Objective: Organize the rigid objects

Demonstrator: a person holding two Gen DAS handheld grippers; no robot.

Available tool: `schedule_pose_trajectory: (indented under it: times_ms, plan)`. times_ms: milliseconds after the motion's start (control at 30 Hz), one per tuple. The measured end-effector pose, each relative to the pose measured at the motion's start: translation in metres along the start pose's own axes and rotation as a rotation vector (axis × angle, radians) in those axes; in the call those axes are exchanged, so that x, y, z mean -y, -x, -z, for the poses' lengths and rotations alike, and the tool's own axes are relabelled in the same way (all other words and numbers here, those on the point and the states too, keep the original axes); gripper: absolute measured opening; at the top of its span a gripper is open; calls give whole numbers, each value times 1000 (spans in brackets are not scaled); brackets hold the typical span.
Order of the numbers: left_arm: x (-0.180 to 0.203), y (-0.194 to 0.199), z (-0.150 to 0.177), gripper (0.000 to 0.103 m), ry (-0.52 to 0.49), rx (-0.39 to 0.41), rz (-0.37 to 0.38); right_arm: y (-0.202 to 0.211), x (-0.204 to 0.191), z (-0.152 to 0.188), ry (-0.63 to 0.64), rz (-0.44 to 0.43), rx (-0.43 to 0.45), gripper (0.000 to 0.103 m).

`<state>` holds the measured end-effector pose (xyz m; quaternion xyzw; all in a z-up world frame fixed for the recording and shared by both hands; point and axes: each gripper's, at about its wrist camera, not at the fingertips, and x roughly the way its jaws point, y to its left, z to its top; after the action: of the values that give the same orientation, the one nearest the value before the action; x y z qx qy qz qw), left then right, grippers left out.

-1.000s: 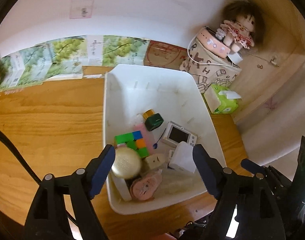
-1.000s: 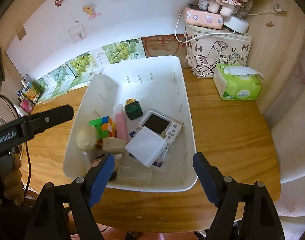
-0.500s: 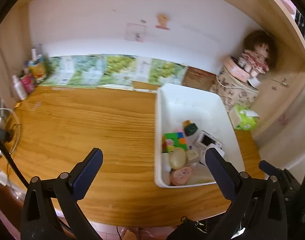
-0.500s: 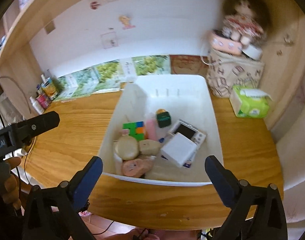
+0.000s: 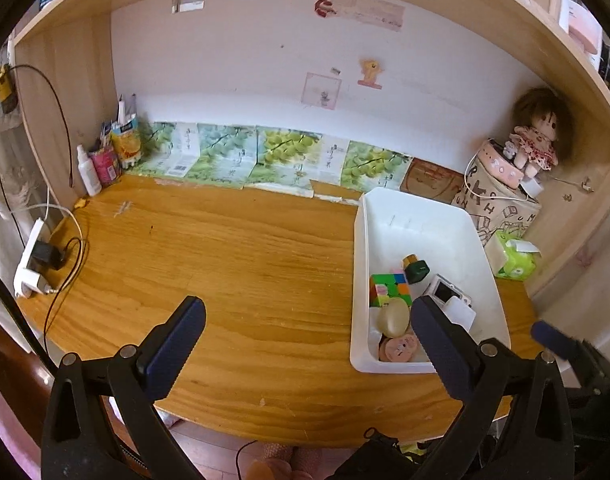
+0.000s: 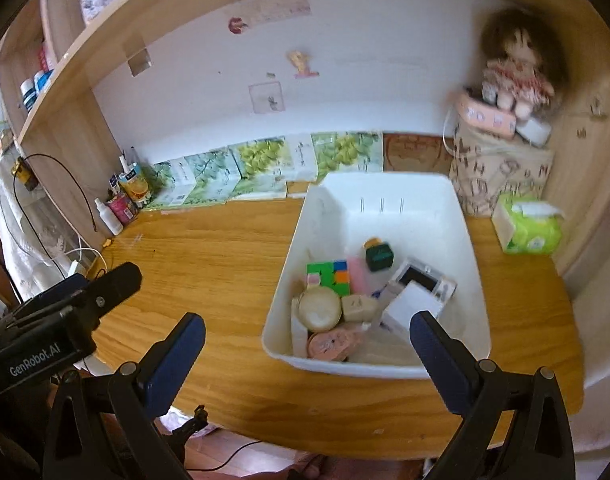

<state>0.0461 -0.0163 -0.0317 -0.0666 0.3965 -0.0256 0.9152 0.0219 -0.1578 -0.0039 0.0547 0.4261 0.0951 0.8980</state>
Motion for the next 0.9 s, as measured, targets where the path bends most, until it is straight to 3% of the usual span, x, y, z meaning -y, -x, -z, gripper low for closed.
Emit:
schedule_pose_trajectory:
  times_ms: [233, 567, 900]
  plan:
    - [-3, -5, 8, 102, 4, -42, 4, -1, 6, 15, -58, 55, -28, 102]
    - [-2, 4, 9, 102, -23, 3, -8, 4, 4, 15, -54, 105, 0, 102]
    - [-8, 0, 7, 102, -14, -2, 13, 1, -5, 15, -27, 108, -8, 102]
